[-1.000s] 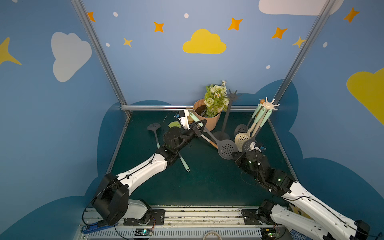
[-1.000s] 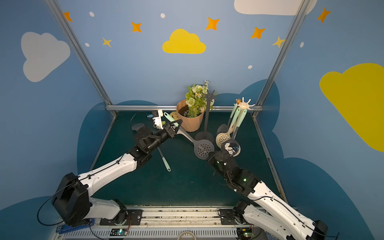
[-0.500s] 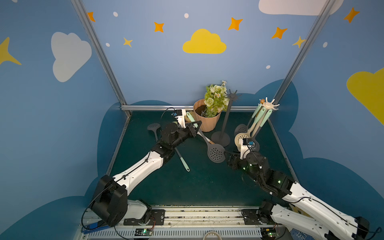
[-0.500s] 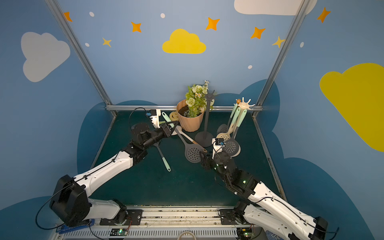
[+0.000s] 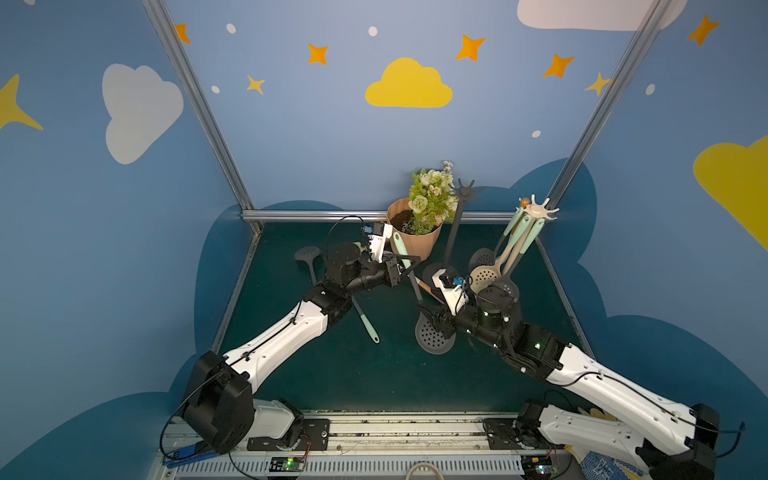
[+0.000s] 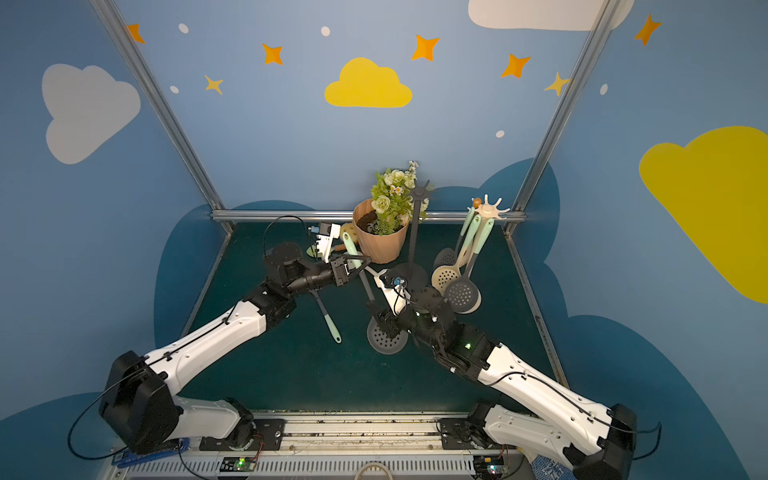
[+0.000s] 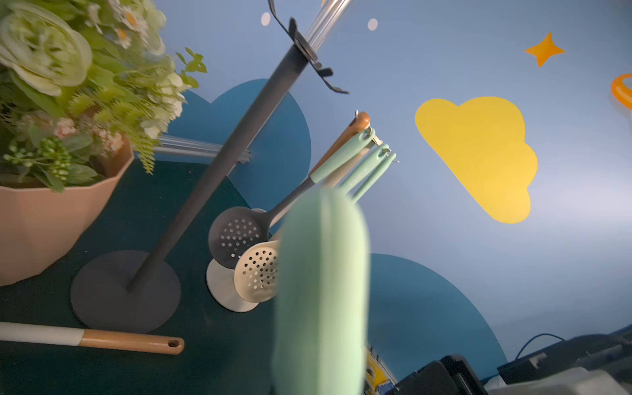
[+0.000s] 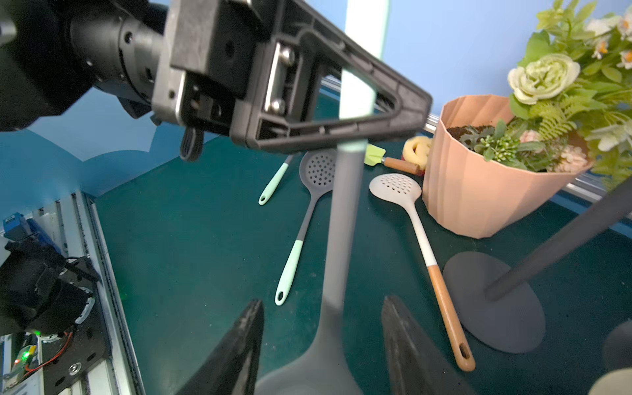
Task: Hang the skimmer on the kitchen utensil rack
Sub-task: Pick up the skimmer from the center of the board.
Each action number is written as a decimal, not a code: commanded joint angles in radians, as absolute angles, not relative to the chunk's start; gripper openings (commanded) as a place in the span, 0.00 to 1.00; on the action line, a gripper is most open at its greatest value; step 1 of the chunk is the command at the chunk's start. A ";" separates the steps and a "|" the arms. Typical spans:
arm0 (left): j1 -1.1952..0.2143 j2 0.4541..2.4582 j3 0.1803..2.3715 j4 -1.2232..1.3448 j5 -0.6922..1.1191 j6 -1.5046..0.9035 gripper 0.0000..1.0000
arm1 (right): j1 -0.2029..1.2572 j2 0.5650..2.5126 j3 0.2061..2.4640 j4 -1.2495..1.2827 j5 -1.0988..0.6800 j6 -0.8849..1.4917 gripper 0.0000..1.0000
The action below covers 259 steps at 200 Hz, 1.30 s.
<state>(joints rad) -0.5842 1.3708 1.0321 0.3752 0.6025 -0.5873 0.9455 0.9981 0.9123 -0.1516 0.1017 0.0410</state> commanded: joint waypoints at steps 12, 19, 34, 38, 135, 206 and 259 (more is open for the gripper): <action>-0.613 1.369 1.069 0.382 0.649 -0.567 0.04 | 0.931 1.057 0.956 -0.115 0.075 0.004 0.54; -0.618 1.370 1.069 0.385 0.655 -0.567 0.03 | 0.929 1.068 0.966 -0.119 0.085 0.007 0.54; -0.623 1.366 1.065 0.387 0.655 -0.570 0.03 | 0.918 1.085 0.981 -0.120 0.098 0.014 0.52; -0.624 1.365 1.064 0.389 0.656 -0.572 0.03 | 0.914 1.090 0.984 -0.121 0.100 0.017 0.51; -0.630 1.354 1.087 0.326 0.581 -0.602 0.29 | 0.874 1.125 1.025 -0.158 0.133 0.058 0.08; -0.605 1.276 1.138 0.108 0.487 -0.639 0.79 | 0.710 0.955 1.031 -0.388 -0.013 0.052 0.05; -0.595 1.266 1.111 0.111 0.583 -0.582 0.81 | 0.567 0.892 1.058 -0.502 -0.312 0.027 0.00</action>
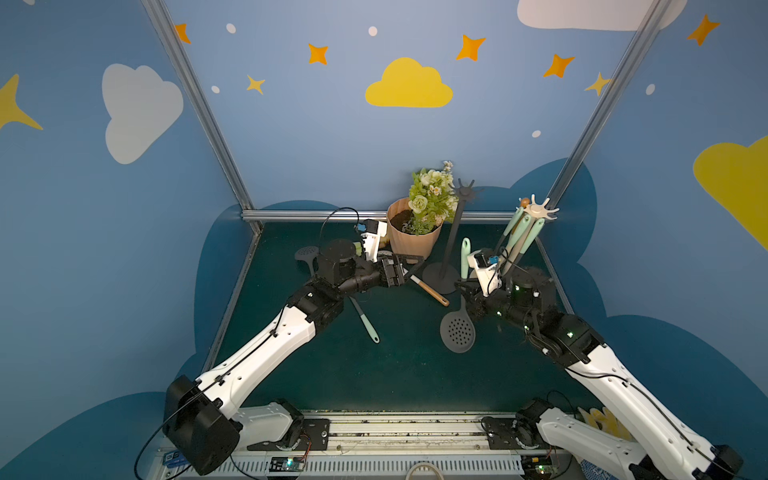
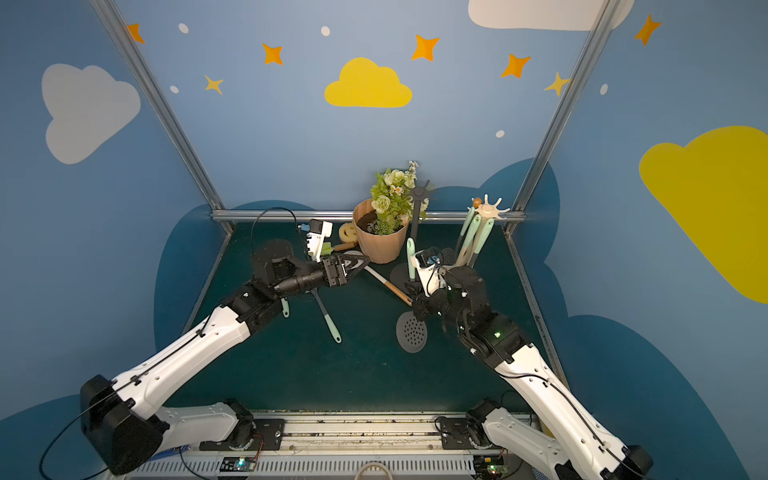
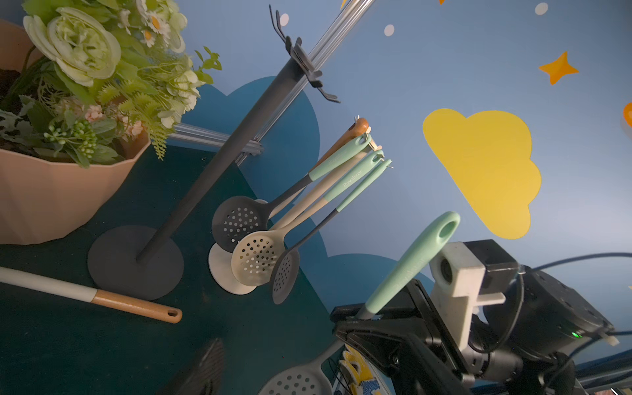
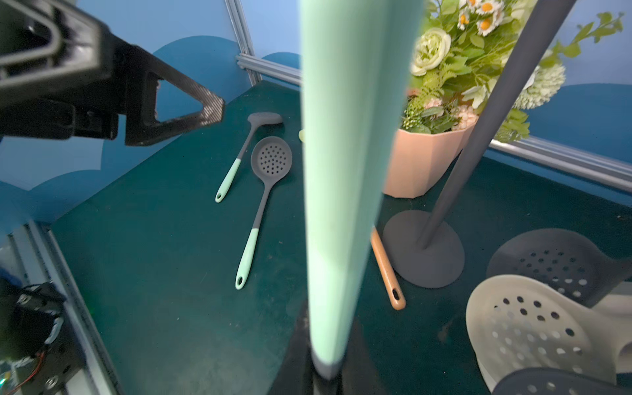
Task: Hang the skimmer on the kitchen utensil rack
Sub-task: Pick up the skimmer from the center of the board.
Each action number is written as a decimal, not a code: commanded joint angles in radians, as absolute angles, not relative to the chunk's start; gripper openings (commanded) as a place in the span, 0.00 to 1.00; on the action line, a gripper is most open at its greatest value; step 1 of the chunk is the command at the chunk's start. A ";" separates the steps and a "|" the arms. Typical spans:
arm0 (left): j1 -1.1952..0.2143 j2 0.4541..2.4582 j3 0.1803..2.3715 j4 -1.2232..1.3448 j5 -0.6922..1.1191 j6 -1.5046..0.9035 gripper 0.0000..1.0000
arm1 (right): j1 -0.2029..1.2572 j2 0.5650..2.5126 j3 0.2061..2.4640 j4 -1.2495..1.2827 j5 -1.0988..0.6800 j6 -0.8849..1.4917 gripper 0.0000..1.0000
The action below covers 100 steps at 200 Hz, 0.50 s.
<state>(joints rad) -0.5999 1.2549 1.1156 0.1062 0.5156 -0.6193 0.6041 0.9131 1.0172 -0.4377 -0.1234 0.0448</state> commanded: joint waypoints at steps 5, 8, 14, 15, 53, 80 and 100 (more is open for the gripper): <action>-0.597 1.273 1.111 0.131 0.611 -0.580 0.81 | 0.561 0.890 1.057 -0.504 -0.334 0.027 0.00; -0.596 1.279 1.112 0.143 0.625 -0.580 0.81 | 0.558 0.889 1.056 -0.502 -0.350 0.026 0.00; -0.595 1.289 1.117 0.168 0.658 -0.582 0.81 | 0.553 0.887 1.055 -0.499 -0.382 0.025 0.01; -0.595 1.292 1.118 0.172 0.664 -0.583 0.81 | 0.553 0.888 1.055 -0.499 -0.387 0.026 0.01; -0.625 1.387 1.177 0.290 0.827 -0.566 0.80 | 0.549 0.897 1.051 -0.454 -0.493 0.041 0.01; -0.673 1.429 1.222 0.325 0.881 -0.502 0.79 | 0.550 0.920 1.072 -0.451 -0.526 0.041 0.00; -0.702 1.454 1.250 0.337 0.914 -0.465 0.74 | 0.549 0.932 1.083 -0.444 -0.540 0.043 0.00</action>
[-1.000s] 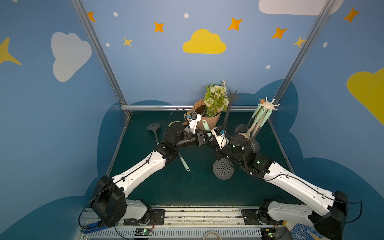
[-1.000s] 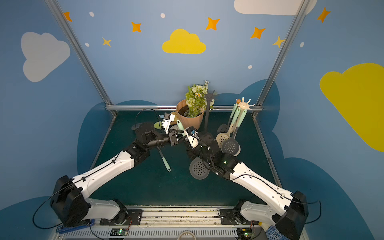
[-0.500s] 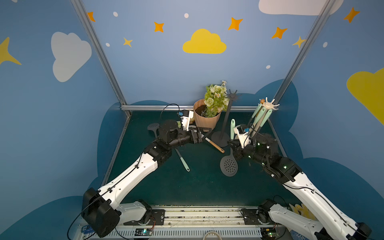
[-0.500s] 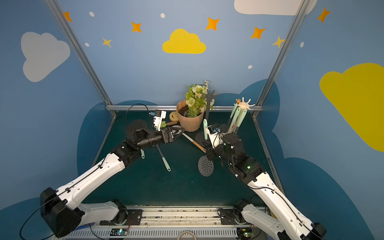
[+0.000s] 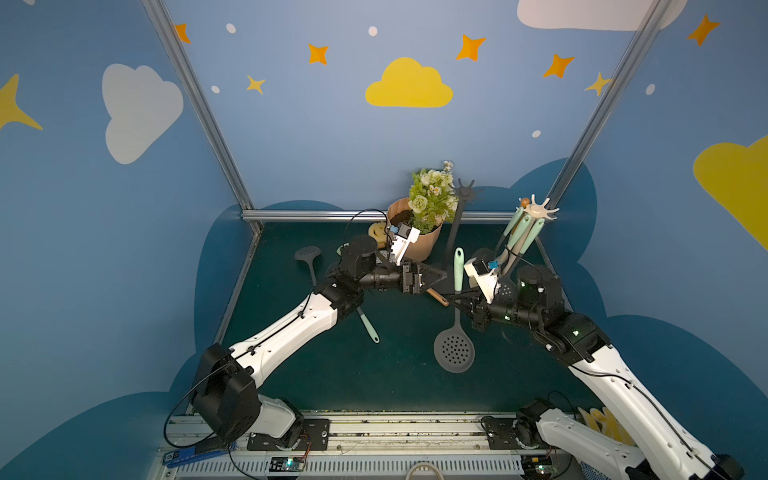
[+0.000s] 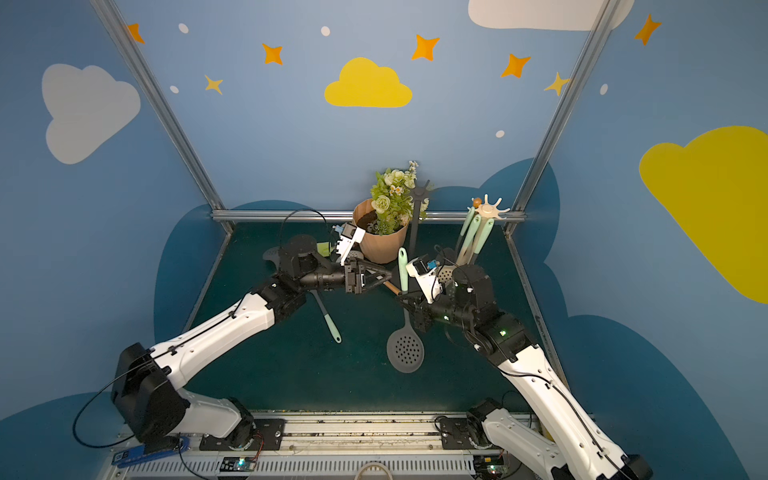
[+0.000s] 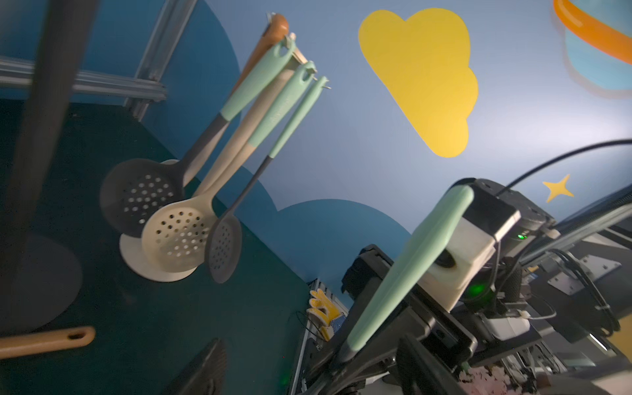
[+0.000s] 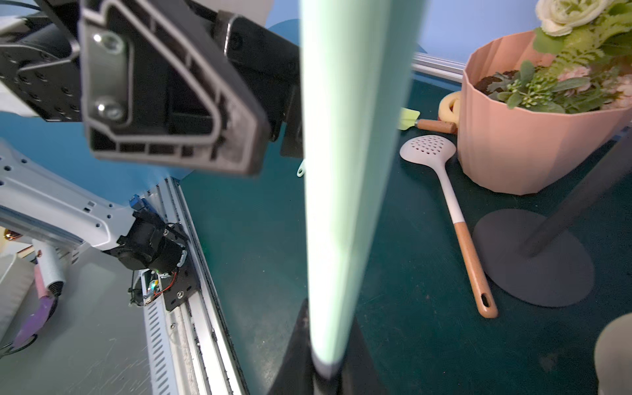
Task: Hang the skimmer on the kitchen utensil rack
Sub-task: Pick up the skimmer from the center of the board.
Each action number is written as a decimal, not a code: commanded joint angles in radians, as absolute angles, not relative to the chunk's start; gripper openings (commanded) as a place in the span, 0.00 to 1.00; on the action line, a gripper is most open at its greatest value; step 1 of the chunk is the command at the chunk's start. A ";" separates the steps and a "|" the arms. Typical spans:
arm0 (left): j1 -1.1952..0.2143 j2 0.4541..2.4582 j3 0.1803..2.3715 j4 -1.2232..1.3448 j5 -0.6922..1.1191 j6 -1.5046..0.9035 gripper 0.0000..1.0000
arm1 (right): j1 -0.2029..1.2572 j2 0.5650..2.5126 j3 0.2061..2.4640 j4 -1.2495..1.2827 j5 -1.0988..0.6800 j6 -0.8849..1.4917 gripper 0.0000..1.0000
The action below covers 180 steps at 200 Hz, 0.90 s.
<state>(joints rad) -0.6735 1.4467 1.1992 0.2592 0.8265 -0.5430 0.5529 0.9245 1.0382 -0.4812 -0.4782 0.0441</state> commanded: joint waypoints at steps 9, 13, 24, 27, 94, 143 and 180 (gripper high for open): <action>-0.708 1.466 1.260 0.346 0.926 -0.460 0.70 | 0.548 0.937 1.088 -0.441 -0.546 0.043 0.00; -0.709 1.470 1.262 0.350 0.930 -0.462 0.68 | 0.548 0.939 1.090 -0.440 -0.550 0.042 0.00; -0.710 1.485 1.266 0.378 0.951 -0.470 0.61 | 0.547 0.946 1.097 -0.439 -0.563 0.044 0.00; -0.712 1.488 1.267 0.382 0.956 -0.473 0.58 | 0.546 0.948 1.100 -0.439 -0.565 0.045 0.00; -0.715 1.521 1.298 0.393 0.909 -0.476 0.16 | 0.540 0.995 1.139 -0.446 -0.596 0.049 0.00; -0.716 1.466 1.271 0.307 0.627 -0.518 0.03 | 0.565 0.971 1.066 -0.346 -0.441 0.091 0.42; -0.721 1.451 1.288 0.208 0.479 -0.585 0.03 | 0.718 0.961 0.988 -0.226 -0.066 0.080 0.48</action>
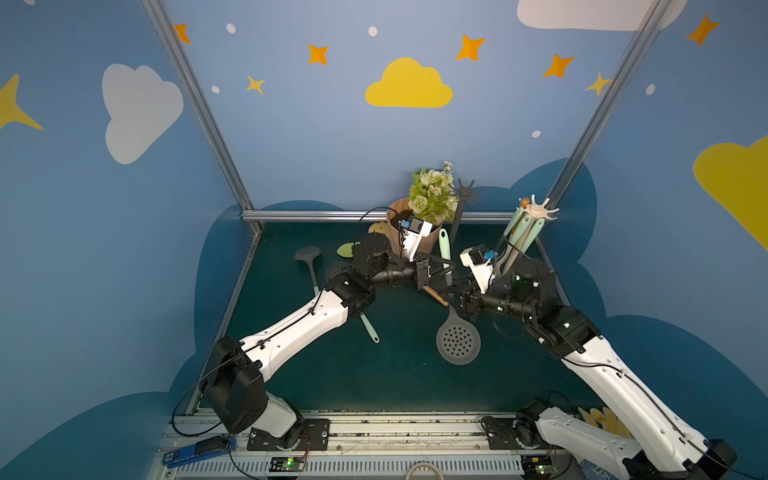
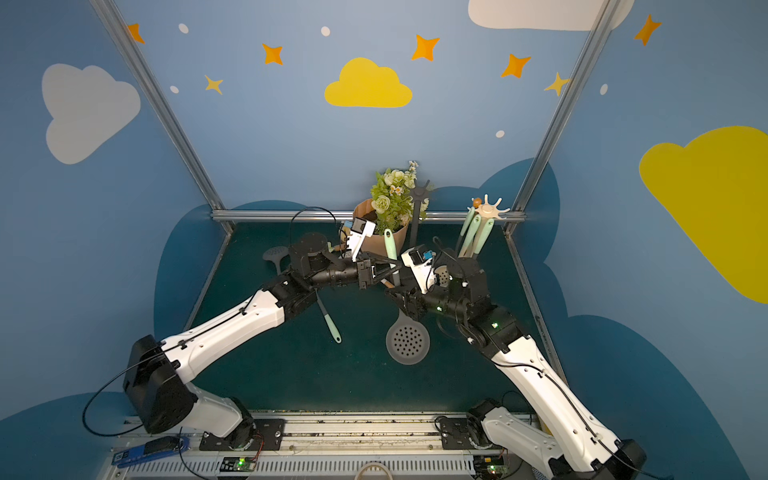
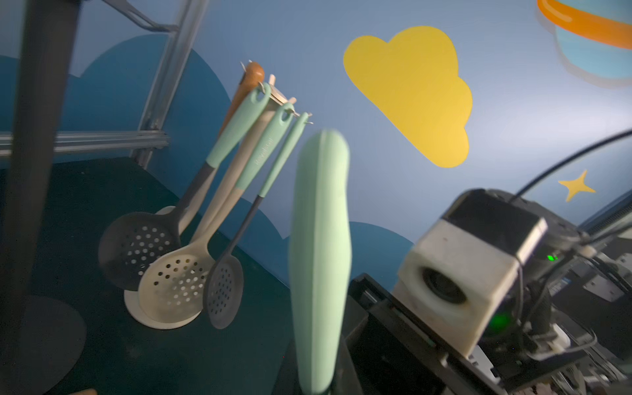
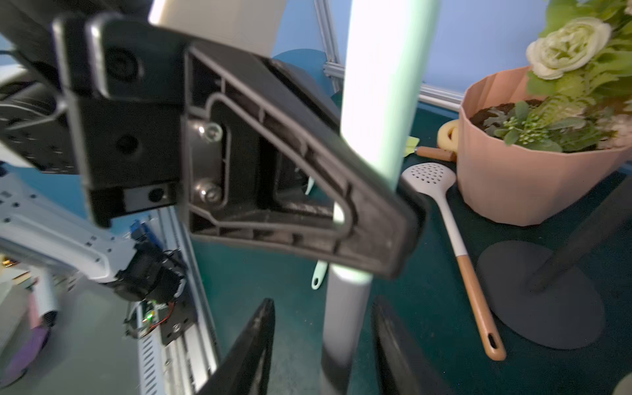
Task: Hang the skimmer on the kitchen utensil rack
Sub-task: Pick up the skimmer from the center of the board.
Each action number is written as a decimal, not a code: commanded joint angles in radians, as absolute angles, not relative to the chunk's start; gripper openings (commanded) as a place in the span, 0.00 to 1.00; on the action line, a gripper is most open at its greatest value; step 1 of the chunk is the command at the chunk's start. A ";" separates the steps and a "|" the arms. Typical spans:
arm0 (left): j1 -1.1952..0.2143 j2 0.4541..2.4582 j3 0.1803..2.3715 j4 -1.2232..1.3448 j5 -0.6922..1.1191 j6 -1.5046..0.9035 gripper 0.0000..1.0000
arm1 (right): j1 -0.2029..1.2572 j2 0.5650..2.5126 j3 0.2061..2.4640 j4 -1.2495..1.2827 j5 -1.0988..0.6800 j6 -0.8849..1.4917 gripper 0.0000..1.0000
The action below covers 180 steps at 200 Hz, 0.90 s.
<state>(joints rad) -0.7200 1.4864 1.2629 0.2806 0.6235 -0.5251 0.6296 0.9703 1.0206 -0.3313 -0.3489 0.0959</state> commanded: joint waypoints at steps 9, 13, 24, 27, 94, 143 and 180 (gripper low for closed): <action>-0.724 1.446 1.294 0.171 0.438 -0.597 0.03 | 0.756 0.969 0.985 -0.211 0.036 0.072 0.48; -0.725 1.445 1.295 0.159 0.421 -0.599 0.03 | 0.771 0.977 0.986 -0.206 0.069 0.070 0.48; -0.730 1.443 1.295 0.129 0.388 -0.595 0.03 | 0.795 0.998 0.998 -0.201 0.117 0.064 0.48; -0.732 1.443 1.295 0.122 0.377 -0.593 0.03 | 0.802 1.004 1.002 -0.199 0.126 0.063 0.48; -0.747 1.415 1.289 0.019 0.236 -0.586 0.03 | 0.859 1.120 1.068 -0.177 0.267 0.059 0.30; -0.747 1.394 1.278 0.034 0.255 -0.569 0.03 | 0.840 1.119 1.070 -0.175 0.218 0.080 0.10; -0.747 1.379 1.249 0.091 0.309 -0.556 0.03 | 0.808 1.090 1.050 -0.171 0.102 0.077 0.06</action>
<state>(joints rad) -0.7444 1.4174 1.2606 0.0273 0.2577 -0.5747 0.8345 1.1229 1.0473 -0.1982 0.1669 0.0673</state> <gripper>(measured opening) 0.104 0.126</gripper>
